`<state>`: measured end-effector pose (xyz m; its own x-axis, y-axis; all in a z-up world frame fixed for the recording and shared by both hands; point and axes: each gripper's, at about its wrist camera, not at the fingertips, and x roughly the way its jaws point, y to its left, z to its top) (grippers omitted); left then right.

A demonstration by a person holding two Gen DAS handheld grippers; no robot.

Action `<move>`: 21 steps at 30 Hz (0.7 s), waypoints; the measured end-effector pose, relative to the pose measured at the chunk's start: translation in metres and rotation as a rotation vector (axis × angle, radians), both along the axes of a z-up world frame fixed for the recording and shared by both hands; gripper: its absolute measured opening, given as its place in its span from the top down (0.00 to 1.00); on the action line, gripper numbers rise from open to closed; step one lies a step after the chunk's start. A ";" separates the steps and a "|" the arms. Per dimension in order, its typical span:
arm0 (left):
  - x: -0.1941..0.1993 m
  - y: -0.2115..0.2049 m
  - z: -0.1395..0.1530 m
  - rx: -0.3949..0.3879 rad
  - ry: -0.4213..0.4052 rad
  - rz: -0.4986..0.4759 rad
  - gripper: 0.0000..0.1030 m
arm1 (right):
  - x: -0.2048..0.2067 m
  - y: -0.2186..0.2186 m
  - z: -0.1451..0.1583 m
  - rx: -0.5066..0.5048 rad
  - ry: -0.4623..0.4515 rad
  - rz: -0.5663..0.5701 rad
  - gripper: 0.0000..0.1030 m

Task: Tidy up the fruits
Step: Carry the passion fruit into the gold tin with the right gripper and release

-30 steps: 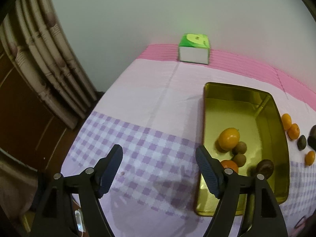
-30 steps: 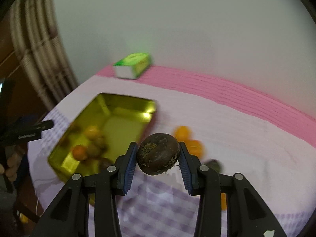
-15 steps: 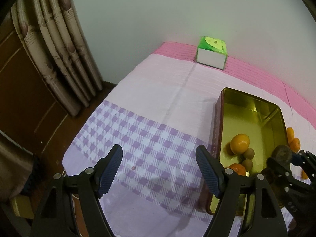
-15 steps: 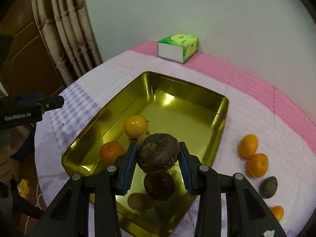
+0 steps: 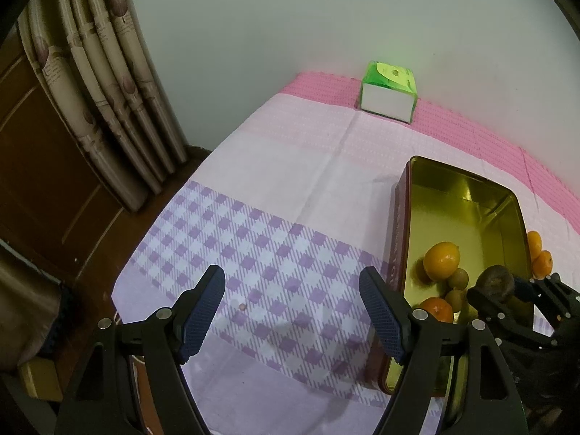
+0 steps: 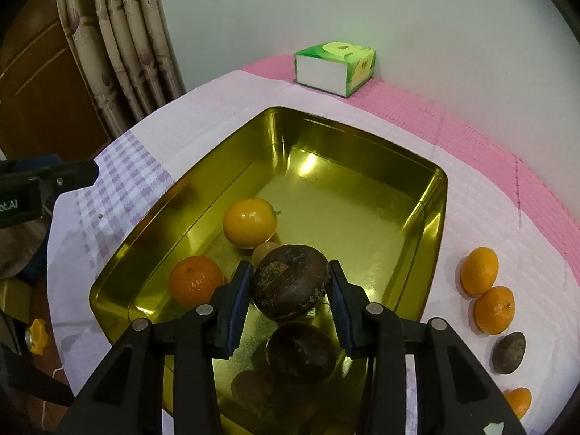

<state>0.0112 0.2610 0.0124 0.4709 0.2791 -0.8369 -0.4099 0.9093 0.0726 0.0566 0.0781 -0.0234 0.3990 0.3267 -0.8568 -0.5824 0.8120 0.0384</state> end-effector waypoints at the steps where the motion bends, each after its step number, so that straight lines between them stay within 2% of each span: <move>1: 0.000 0.000 -0.001 0.000 0.002 -0.001 0.25 | 0.000 0.001 -0.002 -0.003 0.000 0.000 0.63; 6: 0.001 -0.001 -0.002 -0.002 0.006 -0.001 0.25 | 0.001 0.002 -0.007 -0.004 0.013 -0.006 0.63; 21: 0.000 -0.003 -0.003 -0.002 0.013 -0.006 0.25 | -0.001 -0.001 0.001 0.013 0.008 -0.008 0.60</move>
